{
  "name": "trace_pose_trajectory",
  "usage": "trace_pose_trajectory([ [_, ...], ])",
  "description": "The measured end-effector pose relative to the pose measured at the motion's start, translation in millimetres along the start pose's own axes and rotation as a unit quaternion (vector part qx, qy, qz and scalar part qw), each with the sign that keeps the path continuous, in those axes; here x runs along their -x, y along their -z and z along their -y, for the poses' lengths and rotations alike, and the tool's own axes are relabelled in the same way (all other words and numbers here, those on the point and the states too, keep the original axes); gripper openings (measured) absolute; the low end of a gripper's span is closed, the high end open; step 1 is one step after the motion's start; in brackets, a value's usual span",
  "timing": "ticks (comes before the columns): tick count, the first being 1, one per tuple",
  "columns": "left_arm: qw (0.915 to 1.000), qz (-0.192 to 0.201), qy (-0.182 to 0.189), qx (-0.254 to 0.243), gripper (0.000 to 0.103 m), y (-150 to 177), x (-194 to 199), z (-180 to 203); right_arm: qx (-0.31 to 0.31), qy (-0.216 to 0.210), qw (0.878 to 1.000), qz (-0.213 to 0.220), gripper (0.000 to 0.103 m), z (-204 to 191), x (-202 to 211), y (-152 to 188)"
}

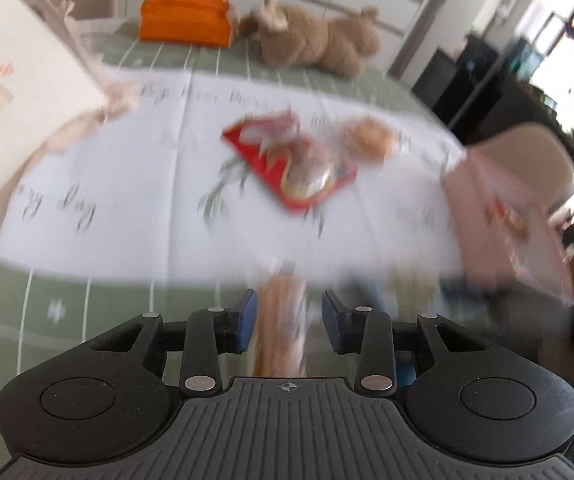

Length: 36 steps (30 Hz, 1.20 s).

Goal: Organize snacks

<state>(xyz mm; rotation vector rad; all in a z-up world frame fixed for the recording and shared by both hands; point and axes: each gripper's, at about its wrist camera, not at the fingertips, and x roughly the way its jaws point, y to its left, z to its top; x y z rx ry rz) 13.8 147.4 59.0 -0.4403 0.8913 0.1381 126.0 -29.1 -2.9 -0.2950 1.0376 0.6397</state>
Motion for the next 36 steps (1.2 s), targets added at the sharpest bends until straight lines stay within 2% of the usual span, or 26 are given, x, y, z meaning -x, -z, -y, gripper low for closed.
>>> trace_pose_trajectory([
  [4, 0.9996, 0.023, 0.012, 0.012, 0.040, -40.7, -18.6, 7.5, -0.015, 0.015, 1.000, 0.002, 0.085, 12.3, 22.4, 31.4],
  [6, 0.9986, 0.026, 0.010, 0.045, 0.040, -66.7, -39.8, 3.1, -0.031, 0.017, 0.999, 0.002, 0.088, 17.4, 28.2, 42.2],
  [8, 0.9954, 0.041, -0.006, 0.086, 0.040, -92.1, -61.9, -5.5, -0.036, 0.022, 0.999, 0.009, 0.089, 18.0, 32.9, 52.6],
  [11, 0.9881, 0.058, -0.059, 0.129, 0.040, -121.0, -94.7, -16.7, -0.026, 0.047, 0.999, 0.010, 0.093, 10.7, 36.2, 64.0],
  [13, 0.9836, 0.056, -0.052, 0.163, 0.040, -130.2, -113.2, -22.4, -0.034, 0.047, 0.998, 0.010, 0.096, 8.8, 40.2, 71.6],
  [15, 0.9845, 0.041, -0.051, 0.163, 0.040, -133.7, -134.0, -18.7, -0.040, 0.052, 0.998, 0.014, 0.099, 7.6, 44.8, 80.7],
  [16, 0.9867, 0.032, -0.061, 0.147, 0.040, -133.0, -144.2, -12.9, -0.043, 0.054, 0.998, 0.014, 0.099, 7.9, 46.2, 84.4],
  [17, 0.9894, 0.043, -0.072, 0.119, 0.040, -130.8, -146.8, -4.3, -0.047, 0.056, 0.997, 0.014, 0.099, 9.2, 48.5, 87.9],
  [19, 0.9945, 0.048, -0.082, 0.044, 0.040, -124.0, -148.6, 17.2, -0.060, 0.058, 0.996, 0.011, 0.099, 14.8, 53.7, 94.1],
  [22, 0.9984, 0.020, -0.043, -0.032, 0.040, -106.6, -144.8, 43.1, -0.096, 0.052, 0.994, 0.018, 0.099, 30.2, 63.1, 102.6],
  [25, 0.9969, 0.000, -0.017, -0.077, 0.040, -81.2, -134.1, 65.7, -0.125, 0.048, 0.990, 0.033, 0.097, 45.6, 69.9, 106.8],
  [29, 0.9965, -0.030, 0.035, -0.070, 0.039, -47.8, -116.3, 75.6, -0.126, 0.033, 0.991, 0.035, 0.090, 47.9, 72.2, 106.7],
  [33, 0.9929, -0.067, 0.092, -0.035, 0.038, -26.3, -101.6, 70.2, -0.078, -0.021, 0.996, 0.023, 0.083, 23.6, 72.7, 105.3],
  [34, 0.9921, -0.068, 0.104, -0.018, 0.038, -22.7, -93.4, 65.8, -0.061, -0.039, 0.997, 0.018, 0.083, 17.4, 74.0, 104.4],
  [36, 0.9939, -0.041, 0.102, -0.001, 0.038, -18.0, -72.5, 57.0, -0.027, -0.048, 0.998, 0.018, 0.083, 5.7, 80.7, 102.0],
])
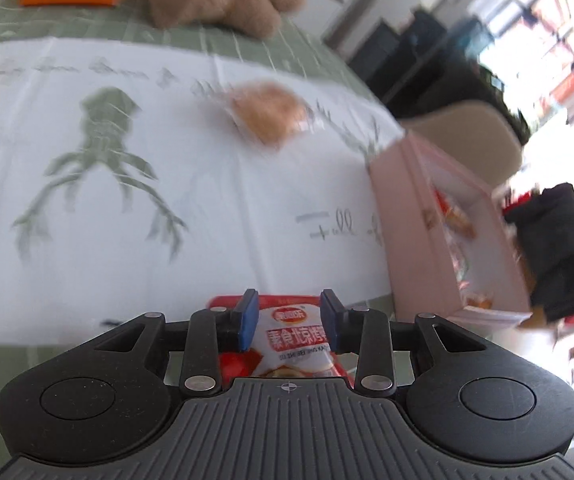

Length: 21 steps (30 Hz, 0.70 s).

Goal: Organize snacks

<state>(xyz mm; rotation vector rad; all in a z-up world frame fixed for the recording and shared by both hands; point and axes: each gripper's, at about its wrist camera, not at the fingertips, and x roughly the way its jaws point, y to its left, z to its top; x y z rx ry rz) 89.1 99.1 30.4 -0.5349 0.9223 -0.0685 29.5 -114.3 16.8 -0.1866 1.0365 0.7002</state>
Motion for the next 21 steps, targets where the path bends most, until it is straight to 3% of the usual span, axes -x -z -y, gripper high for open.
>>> trace_pose_trajectory([
  [4, 0.9987, 0.042, -0.029, -0.001, 0.038, 12.7, 42.3, -6.3, 0.002, 0.010, 0.999, 0.033, 0.085, -5.3, 17.3, -17.7],
  [8, 0.9971, 0.039, -0.063, -0.019, 0.038, 27.6, 64.8, -10.4, -0.047, 0.044, 0.996, 0.061, 0.091, 7.0, 7.5, -50.0],
  [13, 0.9938, 0.031, -0.101, -0.034, 0.038, 56.4, 81.0, -17.6, -0.092, 0.046, 0.994, 0.020, 0.091, 5.9, -46.9, -82.0],
  [16, 0.9940, 0.022, -0.104, -0.027, 0.038, 66.5, 86.2, -25.2, -0.057, 0.057, 0.997, -0.001, 0.094, -13.2, -68.3, -84.9],
  [19, 0.9949, 0.023, -0.094, -0.028, 0.038, 73.0, 92.9, -24.6, 0.032, 0.097, 0.995, -0.004, 0.079, -36.9, -71.5, -80.1],
  [20, 0.9952, 0.023, -0.089, -0.032, 0.038, 74.8, 94.1, -22.0, 0.045, 0.098, 0.994, -0.003, 0.065, -39.0, -65.9, -78.2],
  [21, 0.9956, 0.022, -0.083, -0.038, 0.038, 76.9, 94.7, -18.6, 0.051, 0.091, 0.995, -0.006, 0.059, -37.4, -59.4, -77.8],
])
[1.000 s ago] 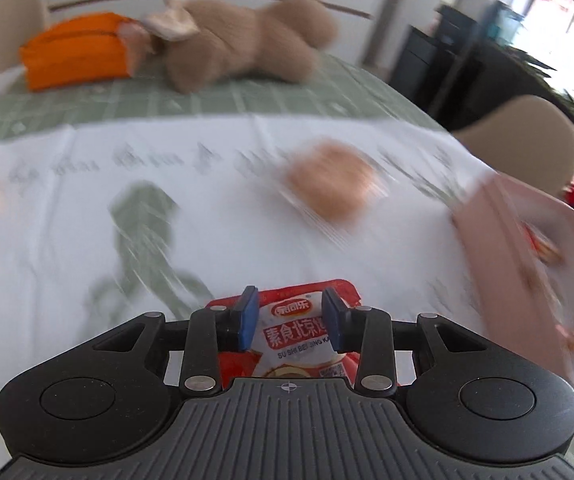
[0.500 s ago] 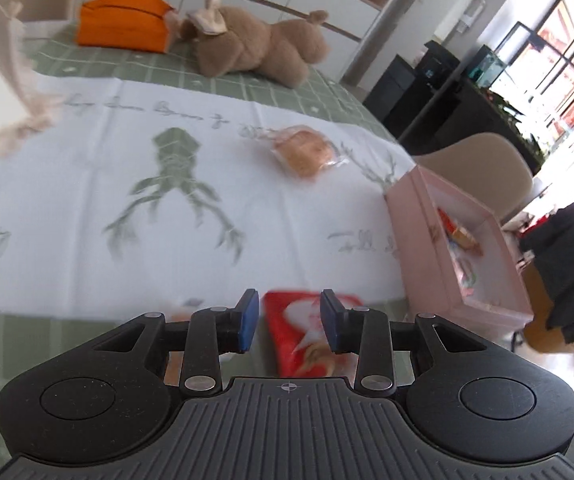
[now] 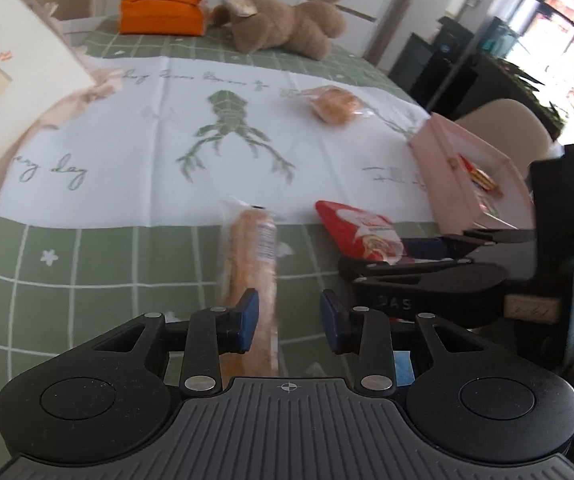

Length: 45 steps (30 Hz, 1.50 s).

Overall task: Organize snacks
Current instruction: 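Lift the roast-duck packet with the right tool, then grasp the round bread bun with the left tool while the right tool holds the duck packet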

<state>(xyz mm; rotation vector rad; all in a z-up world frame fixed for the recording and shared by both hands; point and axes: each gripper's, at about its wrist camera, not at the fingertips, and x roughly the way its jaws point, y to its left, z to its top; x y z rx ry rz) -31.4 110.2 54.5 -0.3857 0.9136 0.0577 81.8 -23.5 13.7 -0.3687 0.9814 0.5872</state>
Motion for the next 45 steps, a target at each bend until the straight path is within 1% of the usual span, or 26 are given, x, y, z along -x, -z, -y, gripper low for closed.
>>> trace_pose_trajectory([
  [2, 0.9997, -0.008, 0.013, -0.019, 0.038, 4.1, -3.4, 10.3, -0.005, -0.021, 1.000, 0.000, 0.056, 10.6, 12.2, 3.4],
  [5, 0.9974, -0.027, 0.030, -0.060, 0.038, 12.5, -11.1, 32.4, -0.019, -0.012, 1.000, 0.004, 0.048, 28.8, 32.9, 14.4],
  [7, 0.9942, -0.037, 0.043, -0.091, 0.038, 17.8, -16.1, 51.1, -0.037, -0.010, 0.999, 0.009, 0.043, 45.4, 49.5, 26.9],
  [9, 0.9898, -0.047, 0.056, -0.122, 0.038, 23.2, -22.1, 70.3, -0.053, 0.003, 0.998, 0.013, 0.040, 59.8, 65.9, 45.1],
  [10, 0.9871, -0.052, 0.059, -0.139, 0.038, 26.9, -25.4, 81.3, -0.059, 0.010, 0.998, 0.014, 0.040, 65.6, 67.9, 51.6],
  [13, 0.9786, -0.064, 0.050, -0.189, 0.038, 35.1, -38.2, 109.1, -0.076, 0.048, 0.996, 0.019, 0.040, 82.0, 79.1, 80.3],
  [14, 0.9757, -0.068, 0.046, -0.203, 0.038, 37.9, -42.2, 116.3, -0.079, 0.065, 0.994, 0.024, 0.040, 86.1, 82.1, 89.6],
  [16, 0.9690, -0.075, 0.036, -0.233, 0.039, 43.6, -49.3, 128.7, -0.088, 0.077, 0.993, 0.031, 0.048, 92.9, 86.4, 102.8],
  [17, 0.9652, -0.071, 0.028, -0.250, 0.039, 45.7, -50.2, 134.0, -0.101, 0.071, 0.992, 0.032, 0.052, 97.0, 87.7, 109.6],
  [19, 0.9579, -0.067, 0.012, -0.279, 0.040, 47.9, -51.8, 142.0, -0.122, 0.054, 0.991, 0.027, 0.056, 103.9, 88.0, 119.7],
  [20, 0.9569, -0.067, 0.010, -0.282, 0.041, 48.1, -52.6, 143.2, -0.131, 0.046, 0.990, 0.025, 0.062, 105.8, 87.4, 124.5],
  [21, 0.9567, -0.068, 0.009, -0.283, 0.043, 47.6, -53.3, 142.8, -0.138, 0.041, 0.989, 0.025, 0.067, 106.8, 87.1, 129.2],
  [24, 0.9564, -0.064, -0.006, -0.285, 0.043, 42.4, -55.6, 137.9, -0.145, 0.037, 0.988, 0.030, 0.073, 106.6, 87.8, 138.2],
  [26, 0.9588, -0.059, -0.021, -0.277, 0.043, 36.3, -56.8, 130.6, -0.148, 0.049, 0.987, 0.041, 0.077, 107.1, 89.8, 140.3],
  [27, 0.9617, -0.058, -0.024, -0.267, 0.043, 32.9, -56.2, 125.1, -0.149, 0.058, 0.986, 0.045, 0.081, 107.5, 89.8, 140.4],
  [28, 0.9652, -0.058, -0.026, -0.254, 0.042, 28.8, -55.3, 118.6, -0.151, 0.068, 0.985, 0.049, 0.082, 107.5, 87.2, 138.1],
  [30, 0.9727, -0.050, -0.026, -0.225, 0.042, 20.0, -50.0, 104.5, -0.157, 0.090, 0.982, 0.050, 0.083, 111.6, 82.8, 137.4],
  [31, 0.9763, -0.039, -0.032, -0.210, 0.042, 15.5, -44.9, 96.5, -0.161, 0.097, 0.981, 0.049, 0.083, 114.2, 80.3, 137.8],
  [34, 0.9846, -0.008, -0.060, -0.164, 0.042, 3.9, -32.1, 71.8, -0.181, 0.101, 0.978, 0.039, 0.084, 123.8, 70.4, 142.2],
  [35, 0.9865, 0.000, -0.071, -0.148, 0.042, 0.0, -28.7, 63.2, -0.188, 0.101, 0.976, 0.040, 0.087, 125.6, 68.1, 144.4],
  [37, 0.9876, 0.007, -0.097, -0.123, 0.041, -5.8, -25.9, 47.1, -0.199, 0.096, 0.974, 0.040, 0.089, 127.9, 64.9, 147.8],
  [38, 0.9874, 0.005, -0.109, -0.115, 0.041, -7.6, -26.5, 40.5, -0.201, 0.092, 0.974, 0.038, 0.093, 127.7, 62.9, 148.4],
  [41, 0.9869, -0.012, -0.130, -0.096, 0.041, -12.6, -34.8, 24.1, -0.188, 0.101, 0.976, 0.039, 0.097, 120.7, 58.0, 148.5],
  [42, 0.9869, -0.020, -0.133, -0.090, 0.046, -13.6, -39.0, 20.6, -0.185, 0.100, 0.977, 0.042, 0.098, 118.7, 56.9, 147.8],
  [45, 0.9899, -0.035, -0.118, -0.071, 0.042, -15.7, -46.4, 15.8, -0.187, 0.101, 0.976, 0.048, 0.100, 117.8, 54.4, 145.8],
])
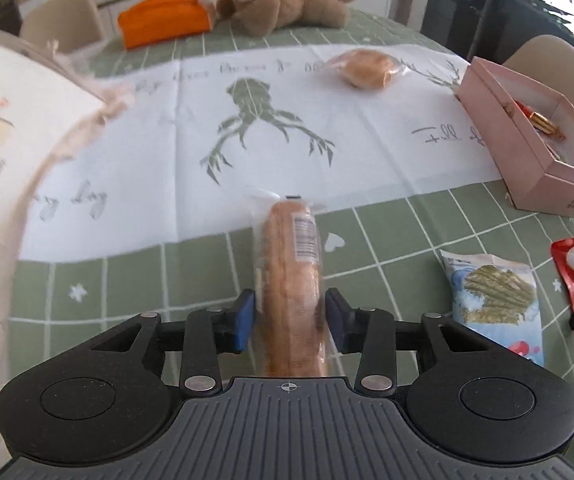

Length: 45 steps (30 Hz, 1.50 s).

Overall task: Organize snacks
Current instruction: 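Grasp the round bread bun with the left tool while the right tool holds the duck packet, then lift the bread bun with the left tool while the right tool holds the duck packet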

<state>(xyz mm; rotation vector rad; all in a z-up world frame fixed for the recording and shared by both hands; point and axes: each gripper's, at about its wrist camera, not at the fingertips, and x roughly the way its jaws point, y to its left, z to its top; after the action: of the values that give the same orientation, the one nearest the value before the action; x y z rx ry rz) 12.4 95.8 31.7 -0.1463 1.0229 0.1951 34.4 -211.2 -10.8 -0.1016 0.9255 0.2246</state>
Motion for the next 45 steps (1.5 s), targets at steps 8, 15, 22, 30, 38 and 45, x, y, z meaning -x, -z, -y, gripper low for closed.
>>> trace_pose_trajectory([
  [8, 0.9921, 0.098, 0.074, -0.026, 0.040, -25.6, 29.4, 24.5, -0.010, 0.013, 0.999, 0.036, 0.103, -3.9, -9.0, -1.4],
  [15, 0.9683, 0.131, 0.131, -0.167, 0.043, -151.8, 1.9, 53.3, -0.018, 0.020, 0.997, 0.072, 0.103, -7.4, -11.7, 4.9],
  [22, 0.9641, 0.053, 0.120, -0.231, 0.042, -231.9, -108.8, 78.0, -0.018, 0.020, 0.997, 0.073, 0.103, -6.7, -11.5, 5.0],
  [30, 0.9736, -0.006, 0.105, -0.203, 0.076, -247.0, -172.0, 61.4, -0.018, 0.019, 0.997, 0.074, 0.103, -6.8, -11.2, 5.2],
  [38, 0.9790, -0.003, 0.123, -0.162, 0.061, -230.1, -150.1, 56.8, -0.018, 0.020, 0.997, 0.074, 0.103, -6.8, -11.1, 5.5],
  [45, 0.9628, 0.025, 0.248, -0.103, 0.059, -156.9, -57.8, 90.1, -0.009, 0.008, 0.997, 0.071, 0.103, -4.0, -10.0, 5.3],
])
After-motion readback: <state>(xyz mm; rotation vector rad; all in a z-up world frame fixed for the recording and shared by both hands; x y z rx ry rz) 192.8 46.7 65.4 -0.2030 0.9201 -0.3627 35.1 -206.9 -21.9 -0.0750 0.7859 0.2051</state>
